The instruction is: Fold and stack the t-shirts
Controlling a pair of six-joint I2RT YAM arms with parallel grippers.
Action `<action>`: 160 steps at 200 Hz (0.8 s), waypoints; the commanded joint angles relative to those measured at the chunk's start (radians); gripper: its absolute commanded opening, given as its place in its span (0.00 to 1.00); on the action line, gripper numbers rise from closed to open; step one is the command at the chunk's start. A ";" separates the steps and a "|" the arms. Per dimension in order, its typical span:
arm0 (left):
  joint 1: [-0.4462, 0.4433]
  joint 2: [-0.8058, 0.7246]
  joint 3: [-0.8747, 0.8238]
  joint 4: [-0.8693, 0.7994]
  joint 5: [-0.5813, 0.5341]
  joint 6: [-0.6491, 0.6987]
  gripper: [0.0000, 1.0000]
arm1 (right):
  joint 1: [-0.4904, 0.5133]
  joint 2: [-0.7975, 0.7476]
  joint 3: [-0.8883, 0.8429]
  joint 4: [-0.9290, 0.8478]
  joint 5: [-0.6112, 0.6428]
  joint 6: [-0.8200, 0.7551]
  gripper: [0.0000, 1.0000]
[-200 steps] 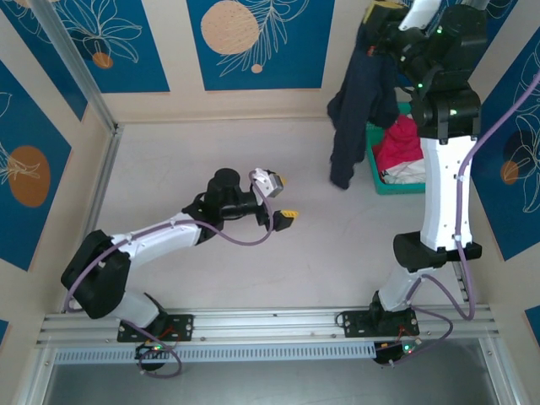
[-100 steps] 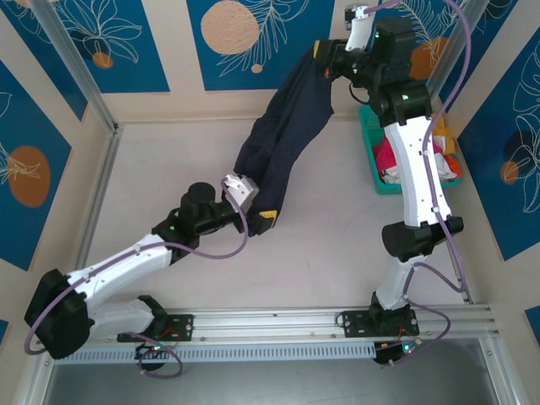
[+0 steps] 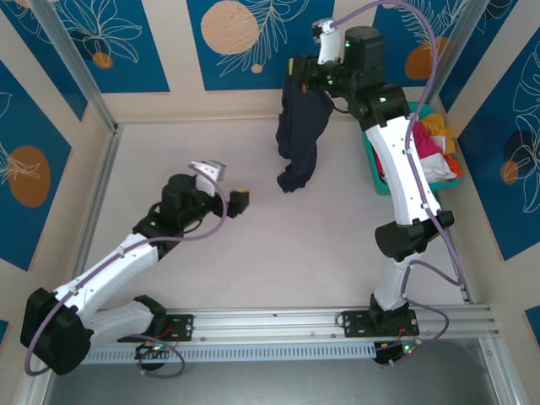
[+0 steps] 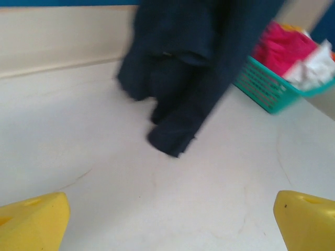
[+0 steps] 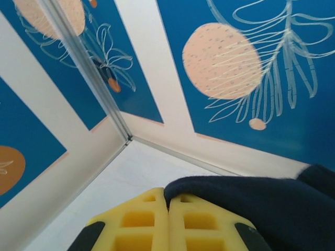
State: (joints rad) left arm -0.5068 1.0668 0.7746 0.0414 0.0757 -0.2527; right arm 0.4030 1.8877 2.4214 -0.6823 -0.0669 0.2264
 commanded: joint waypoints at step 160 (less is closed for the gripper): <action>0.249 -0.049 0.011 -0.413 -0.283 -0.315 1.00 | 0.359 -0.080 -1.092 0.768 0.204 0.236 0.83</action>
State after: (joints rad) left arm -0.1711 0.9264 0.7609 -0.3664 -0.2031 -0.5537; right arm 0.8146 2.0090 1.5047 -0.1326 0.0395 0.3836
